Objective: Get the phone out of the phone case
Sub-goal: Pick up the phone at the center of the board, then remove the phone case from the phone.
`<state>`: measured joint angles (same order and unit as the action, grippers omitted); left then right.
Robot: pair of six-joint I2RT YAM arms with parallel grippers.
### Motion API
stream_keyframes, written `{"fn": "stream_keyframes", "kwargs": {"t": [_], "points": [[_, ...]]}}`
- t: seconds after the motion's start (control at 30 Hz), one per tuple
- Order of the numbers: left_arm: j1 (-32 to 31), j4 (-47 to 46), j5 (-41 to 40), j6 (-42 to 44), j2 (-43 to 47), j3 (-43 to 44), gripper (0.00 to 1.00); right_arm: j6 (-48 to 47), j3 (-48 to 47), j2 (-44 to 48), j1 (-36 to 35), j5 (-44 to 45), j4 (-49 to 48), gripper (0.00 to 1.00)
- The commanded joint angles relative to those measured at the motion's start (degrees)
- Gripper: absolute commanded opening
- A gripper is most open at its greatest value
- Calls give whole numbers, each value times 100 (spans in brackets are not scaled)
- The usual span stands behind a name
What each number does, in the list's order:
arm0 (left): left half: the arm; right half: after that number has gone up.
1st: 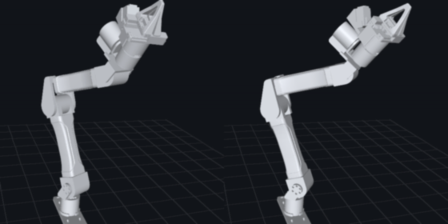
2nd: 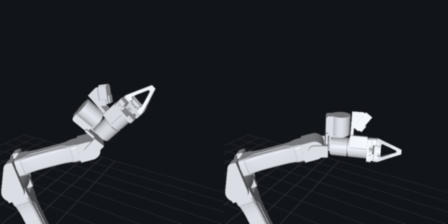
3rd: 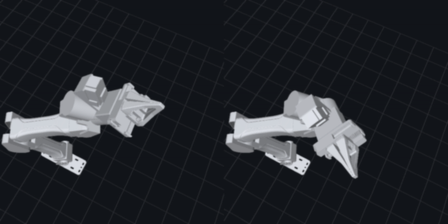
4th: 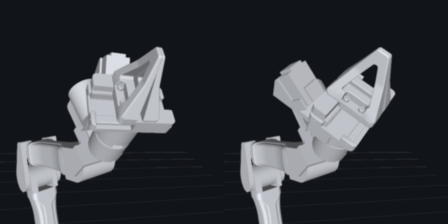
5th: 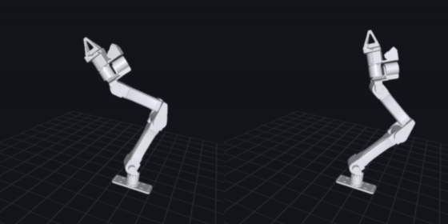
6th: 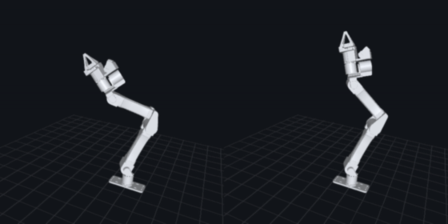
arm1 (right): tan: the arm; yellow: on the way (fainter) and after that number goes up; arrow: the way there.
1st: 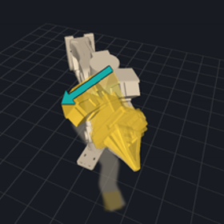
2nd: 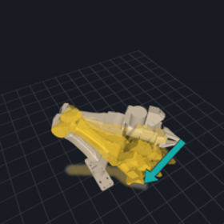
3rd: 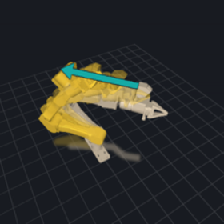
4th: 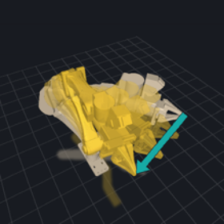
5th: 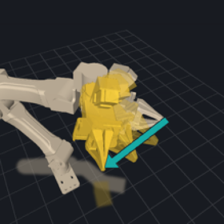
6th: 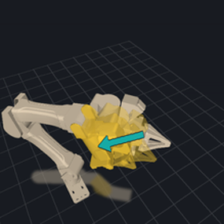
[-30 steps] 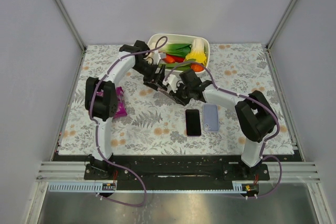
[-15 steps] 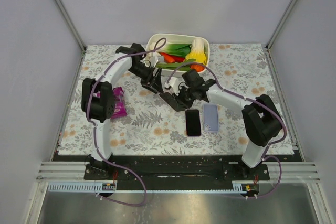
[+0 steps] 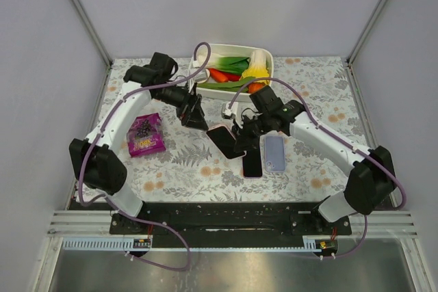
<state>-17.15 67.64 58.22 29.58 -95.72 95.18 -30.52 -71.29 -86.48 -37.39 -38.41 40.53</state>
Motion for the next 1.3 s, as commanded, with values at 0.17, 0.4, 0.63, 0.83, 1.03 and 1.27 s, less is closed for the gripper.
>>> {"fn": "stream_keyframes", "kwargs": {"t": [0.17, 0.4, 0.63, 0.83, 1.03, 1.27], "points": [[-974, -1164, 6, -181, 959, -772, 99, 231, -395, 553, -32, -922, 201, 0], [-1273, -1446, 269, -550, 678, -755, 56, 319, -395, 650, -32, -975, 192, 0], [-1388, -1446, 497, -568, 598, -842, 0, 679, -70, 983, -32, -782, -361, 0], [-1335, -1464, 691, -577, 932, -931, 0, 1048, 141, 1168, -41, -404, -661, 42], [-993, -1832, 1217, -945, 1389, -1071, 0, 1171, 413, 1405, 12, -395, -986, 66], [-808, -3474, 1263, -2262, 2144, -1747, 0, 1400, 554, 1397, 91, -737, -1293, 67]]}}
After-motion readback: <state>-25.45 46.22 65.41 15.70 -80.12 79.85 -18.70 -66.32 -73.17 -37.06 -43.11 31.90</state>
